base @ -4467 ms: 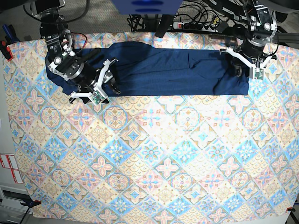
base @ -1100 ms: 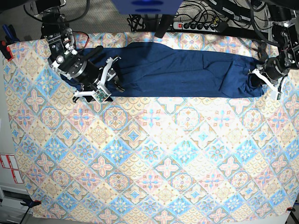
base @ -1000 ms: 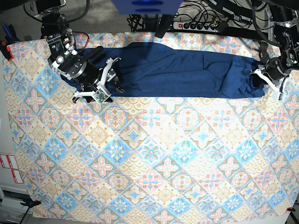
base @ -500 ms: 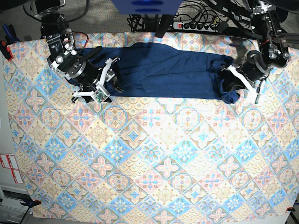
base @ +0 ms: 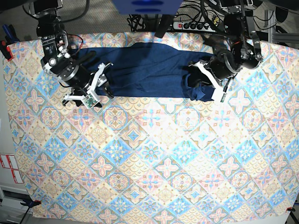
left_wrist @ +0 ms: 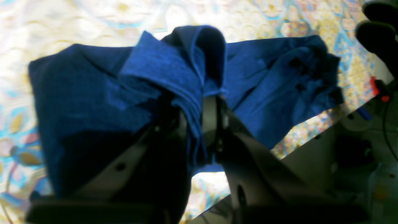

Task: Fold the T-shirt properly
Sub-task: 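Fold the strip end with the left gripper toward the right gripper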

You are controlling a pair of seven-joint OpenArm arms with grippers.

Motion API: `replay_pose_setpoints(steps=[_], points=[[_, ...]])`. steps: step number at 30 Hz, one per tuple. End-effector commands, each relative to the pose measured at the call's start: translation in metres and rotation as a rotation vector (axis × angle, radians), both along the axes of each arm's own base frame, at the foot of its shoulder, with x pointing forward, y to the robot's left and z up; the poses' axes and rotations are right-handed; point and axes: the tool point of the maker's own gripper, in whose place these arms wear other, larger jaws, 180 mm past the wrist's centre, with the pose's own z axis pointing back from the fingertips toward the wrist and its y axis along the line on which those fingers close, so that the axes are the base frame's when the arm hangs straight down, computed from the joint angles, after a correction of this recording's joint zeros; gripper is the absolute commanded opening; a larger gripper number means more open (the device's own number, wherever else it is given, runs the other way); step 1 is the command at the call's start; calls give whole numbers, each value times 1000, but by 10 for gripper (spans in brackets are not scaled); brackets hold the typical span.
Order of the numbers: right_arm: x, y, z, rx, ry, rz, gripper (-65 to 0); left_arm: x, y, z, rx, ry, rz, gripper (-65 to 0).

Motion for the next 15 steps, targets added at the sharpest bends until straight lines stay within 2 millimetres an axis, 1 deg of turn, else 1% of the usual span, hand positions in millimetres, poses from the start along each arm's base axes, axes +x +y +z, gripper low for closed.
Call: replay_pose_setpoints(steps=[1, 4, 7, 9, 12, 15], points=[[8, -3, 15, 13, -52, -5, -387, 6, -1, 5, -15, -26, 7, -650], [12, -11, 17, 6, -61, -26, -387, 12, -8, -4, -51, 2, 18, -650], [6, -21, 13, -3, -46, -52, -387, 13, -12, -13, -71, 29, 21, -650], [4, -29, 11, -10, -39, -73, -387, 10, -25, -21, -88, 58, -15, -650], [5, -37, 13, -17, -45, -94, -387, 11, -41, -29, -110, 85, -60, -650], [6, -40, 14, -20, -48, -102, -387, 12, -57, -30, -125, 95, -106, -650]])
